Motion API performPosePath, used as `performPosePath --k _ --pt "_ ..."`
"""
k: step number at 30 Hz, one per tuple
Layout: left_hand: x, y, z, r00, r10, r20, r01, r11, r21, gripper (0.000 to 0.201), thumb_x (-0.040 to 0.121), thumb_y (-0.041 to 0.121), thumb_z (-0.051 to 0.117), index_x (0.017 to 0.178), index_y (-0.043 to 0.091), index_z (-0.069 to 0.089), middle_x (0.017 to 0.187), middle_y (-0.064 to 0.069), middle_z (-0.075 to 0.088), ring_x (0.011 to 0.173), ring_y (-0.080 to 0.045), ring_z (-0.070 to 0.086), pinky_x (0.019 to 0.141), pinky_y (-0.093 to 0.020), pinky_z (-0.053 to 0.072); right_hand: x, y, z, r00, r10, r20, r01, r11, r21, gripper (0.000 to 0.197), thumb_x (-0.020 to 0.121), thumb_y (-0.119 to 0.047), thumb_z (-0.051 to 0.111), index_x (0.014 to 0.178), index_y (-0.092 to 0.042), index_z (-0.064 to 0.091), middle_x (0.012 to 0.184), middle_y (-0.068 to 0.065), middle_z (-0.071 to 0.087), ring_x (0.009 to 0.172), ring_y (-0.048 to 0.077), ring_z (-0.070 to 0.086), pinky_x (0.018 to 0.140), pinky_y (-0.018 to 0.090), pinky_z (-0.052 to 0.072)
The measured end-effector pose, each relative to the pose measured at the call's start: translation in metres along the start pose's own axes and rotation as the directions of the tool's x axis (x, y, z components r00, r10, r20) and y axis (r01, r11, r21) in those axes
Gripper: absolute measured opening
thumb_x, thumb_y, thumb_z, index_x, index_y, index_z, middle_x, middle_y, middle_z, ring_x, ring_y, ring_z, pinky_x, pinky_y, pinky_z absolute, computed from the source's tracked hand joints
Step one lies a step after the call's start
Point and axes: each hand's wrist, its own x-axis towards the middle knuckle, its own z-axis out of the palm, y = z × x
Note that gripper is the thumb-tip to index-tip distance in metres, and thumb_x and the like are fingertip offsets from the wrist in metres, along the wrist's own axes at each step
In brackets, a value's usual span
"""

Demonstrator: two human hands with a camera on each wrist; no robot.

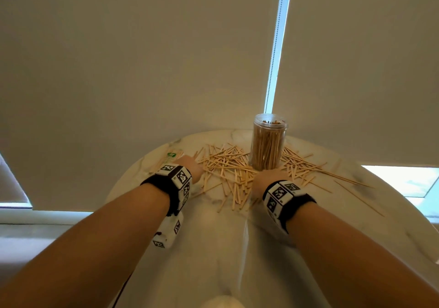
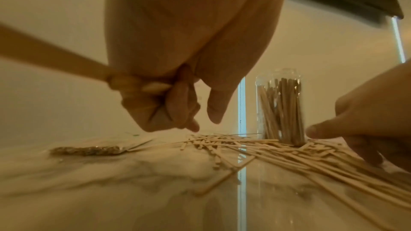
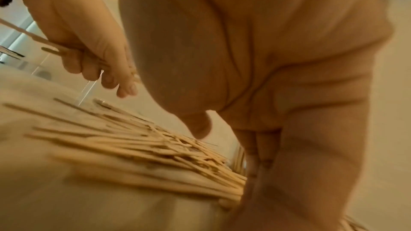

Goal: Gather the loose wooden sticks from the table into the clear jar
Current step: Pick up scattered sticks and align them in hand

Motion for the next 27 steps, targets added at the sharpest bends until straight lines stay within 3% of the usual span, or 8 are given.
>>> performPosePath --k 3,5,8,11,15,17,24,27 --pt "0.015 0.005 0.009 1.000 0.012 0.011 -0.012 0.999 0.043 0.037 0.097 0.043 0.057 0.101 0.007 0.061 0.083 -0.006 0.059 0.083 -0.024 0.059 0.066 -0.028 0.046 0.017 -0.015 -0.001 0.995 -0.076 0.062 0.078 0.996 -0.030 0.051 0.102 -0.051 0.040 0.135 -0.015 0.054 0.130 0.011 0.059 0.122 0.032 0.056 0.097 0.043 0.047" --pt "0.016 0.015 0.017 0.997 0.056 0.059 -0.062 0.992 0.105 0.050 0.091 0.052 0.062 0.109 0.005 0.062 0.096 -0.008 0.063 0.090 -0.025 0.061 0.072 -0.029 0.047 0.016 -0.026 -0.008 0.994 -0.083 0.077 0.093 0.986 -0.141 0.070 0.096 -0.070 0.031 0.121 -0.011 0.060 0.115 0.010 0.062 0.114 0.028 0.060 0.093 0.037 0.049" --pt "0.018 0.026 0.029 0.989 0.124 0.076 -0.138 0.966 0.220 0.050 0.090 0.050 0.066 0.113 0.005 0.064 0.112 -0.010 0.068 0.103 -0.025 0.065 0.081 -0.030 0.050 0.020 -0.029 -0.010 0.988 -0.134 0.076 0.146 0.969 -0.198 0.050 0.101 -0.053 0.042 0.114 -0.009 0.064 0.101 0.008 0.062 0.098 0.025 0.061 0.088 0.035 0.054" --pt "0.018 0.031 0.035 0.985 0.150 0.079 -0.166 0.948 0.272 0.036 0.093 0.037 0.065 0.111 0.005 0.067 0.111 -0.011 0.069 0.102 -0.026 0.065 0.077 -0.029 0.049 0.036 -0.018 -0.008 0.982 -0.159 0.099 0.170 0.978 -0.117 0.036 0.094 -0.041 0.059 0.101 -0.008 0.072 0.072 0.002 0.055 0.069 0.021 0.055 0.069 0.032 0.056" --pt "0.004 0.037 0.029 0.975 0.189 0.116 -0.217 0.920 0.325 0.027 0.095 0.028 0.062 0.110 0.006 0.068 0.098 -0.009 0.064 0.086 -0.023 0.059 0.069 -0.027 0.045 0.030 -0.012 -0.010 0.988 -0.095 0.123 0.108 0.989 -0.102 0.029 0.091 -0.040 0.062 0.077 -0.015 0.059 0.075 0.001 0.056 0.078 0.024 0.059 0.078 0.035 0.058" --pt "-0.003 0.038 0.028 0.970 0.198 0.143 -0.238 0.900 0.366 0.028 0.092 0.029 0.065 0.109 0.007 0.068 0.091 -0.007 0.059 0.086 -0.023 0.060 0.069 -0.028 0.046 0.026 -0.010 -0.008 0.988 -0.097 0.121 0.110 0.988 -0.108 0.022 0.093 -0.033 0.062 0.081 -0.015 0.058 0.075 0.002 0.055 0.080 0.023 0.058 0.073 0.033 0.054" --pt "-0.028 0.031 0.036 0.964 0.234 0.127 -0.265 0.884 0.386 0.037 0.097 0.031 0.058 0.124 0.006 0.060 0.122 -0.010 0.064 0.111 -0.024 0.062 0.082 -0.027 0.048 0.002 0.000 -0.002 0.987 -0.123 0.100 0.136 0.980 -0.145 0.016 0.096 -0.024 0.060 0.084 -0.014 0.057 0.084 0.004 0.057 0.077 0.021 0.053 0.070 0.030 0.046" --pt "-0.041 0.030 0.036 0.971 0.217 0.101 -0.239 0.892 0.384 0.032 0.098 0.027 0.057 0.121 0.005 0.060 0.122 -0.011 0.065 0.112 -0.025 0.063 0.086 -0.028 0.050 -0.011 0.006 -0.003 0.992 -0.113 0.063 0.121 0.984 -0.132 0.014 0.098 -0.016 0.055 0.085 -0.013 0.053 0.070 0.001 0.047 0.067 0.018 0.049 0.069 0.029 0.044"
